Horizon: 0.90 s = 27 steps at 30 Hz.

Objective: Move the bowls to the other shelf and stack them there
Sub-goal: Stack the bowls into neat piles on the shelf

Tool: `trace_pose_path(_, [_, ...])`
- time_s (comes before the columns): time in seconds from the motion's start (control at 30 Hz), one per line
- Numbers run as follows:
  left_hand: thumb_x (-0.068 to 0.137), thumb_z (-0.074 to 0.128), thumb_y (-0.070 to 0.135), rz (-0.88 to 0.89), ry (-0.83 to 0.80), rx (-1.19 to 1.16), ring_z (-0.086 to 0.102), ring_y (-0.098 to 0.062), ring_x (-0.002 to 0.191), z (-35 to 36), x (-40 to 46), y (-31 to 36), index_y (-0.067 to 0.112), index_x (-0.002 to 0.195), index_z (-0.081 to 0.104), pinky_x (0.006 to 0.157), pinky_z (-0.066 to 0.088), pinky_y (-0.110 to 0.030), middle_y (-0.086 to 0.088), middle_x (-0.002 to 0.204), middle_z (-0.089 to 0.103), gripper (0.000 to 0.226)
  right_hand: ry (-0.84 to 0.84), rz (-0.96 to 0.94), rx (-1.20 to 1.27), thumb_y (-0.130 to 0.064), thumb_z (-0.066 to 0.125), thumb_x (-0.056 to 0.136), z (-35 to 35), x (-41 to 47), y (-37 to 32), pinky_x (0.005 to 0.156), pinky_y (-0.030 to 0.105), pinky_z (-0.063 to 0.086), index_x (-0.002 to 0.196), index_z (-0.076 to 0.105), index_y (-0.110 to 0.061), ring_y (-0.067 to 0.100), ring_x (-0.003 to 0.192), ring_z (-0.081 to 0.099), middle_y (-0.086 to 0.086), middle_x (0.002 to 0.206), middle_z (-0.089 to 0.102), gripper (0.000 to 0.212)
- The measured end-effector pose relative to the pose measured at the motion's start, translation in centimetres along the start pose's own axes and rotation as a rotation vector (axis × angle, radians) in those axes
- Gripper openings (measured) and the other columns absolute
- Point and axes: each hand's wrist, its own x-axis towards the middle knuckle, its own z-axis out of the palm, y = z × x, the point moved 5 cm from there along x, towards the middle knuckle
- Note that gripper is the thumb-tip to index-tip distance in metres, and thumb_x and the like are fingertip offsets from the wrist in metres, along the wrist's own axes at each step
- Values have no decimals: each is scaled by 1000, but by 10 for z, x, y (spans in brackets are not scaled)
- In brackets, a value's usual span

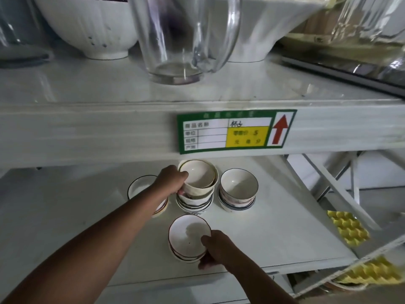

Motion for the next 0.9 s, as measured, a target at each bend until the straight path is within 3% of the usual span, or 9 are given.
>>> trace_pose_path(0.2, [83, 49, 23, 24, 6, 64, 61, -23, 52, 4, 2, -9, 12, 87, 48, 67, 51, -33, -6, 55, 64, 12, -12, 3, -21, -16, 45, 84, -1, -1, 0, 74, 51, 63, 120, 59, 2, 33, 54, 70, 24, 89, 68, 43])
trace_pose_path(0.37, [85, 49, 18, -17, 10, -18, 57, -22, 45, 5, -3, -15, 8, 96, 50, 46, 38, -23, -5, 57, 60, 15, -14, -7, -50, -15, 44, 87, -2, -5, -4, 74, 49, 63, 120, 59, 0, 34, 56, 70, 24, 90, 69, 39])
trace_pose_path(0.57, [89, 50, 19, -45, 17, -78, 43, -5, 23, 7, -7, -24, 5, 104, 51, 29, 27, -13, -7, 61, 58, 21, -5, -28, -49, -14, 43, 87, -1, -8, -6, 72, 48, 64, 123, 58, 0, 45, 70, 73, 29, 103, 70, 41])
trace_pose_path(0.67, [91, 55, 39, -40, 52, -72, 52, -9, 31, 6, -6, -26, 9, 105, 52, 41, 35, -20, -4, 57, 62, 33, 4, -48, -57, -13, 43, 86, -2, -12, -8, 73, 49, 63, 121, 58, -2, 48, 77, 74, 27, 101, 71, 40])
trace_pose_path(0.77, [91, 52, 48, -9, 116, -40, 60, -18, 50, -1, -12, -30, 14, 104, 49, 58, 42, -29, -5, 56, 66, 38, -10, -73, -76, -12, 43, 89, -5, -17, -14, 74, 46, 64, 118, 59, -4, 43, 71, 74, 25, 94, 73, 35])
trace_pose_path(0.83, [92, 52, 44, 29, 138, -59, 56, -18, 46, -7, -22, -34, 14, 96, 52, 60, 46, -33, -5, 53, 65, 30, -17, -86, -72, -11, 43, 91, -7, -19, -19, 74, 45, 64, 121, 59, -3, 40, 68, 74, 23, 89, 72, 35])
trace_pose_path(0.9, [93, 53, 33, 48, 118, -101, 49, -15, 35, -13, -33, -42, 10, 85, 57, 51, 47, -31, -6, 49, 62, 25, -28, -103, -81, -11, 43, 92, -6, -22, -27, 76, 48, 63, 123, 59, -1, 46, 74, 74, 26, 89, 73, 37])
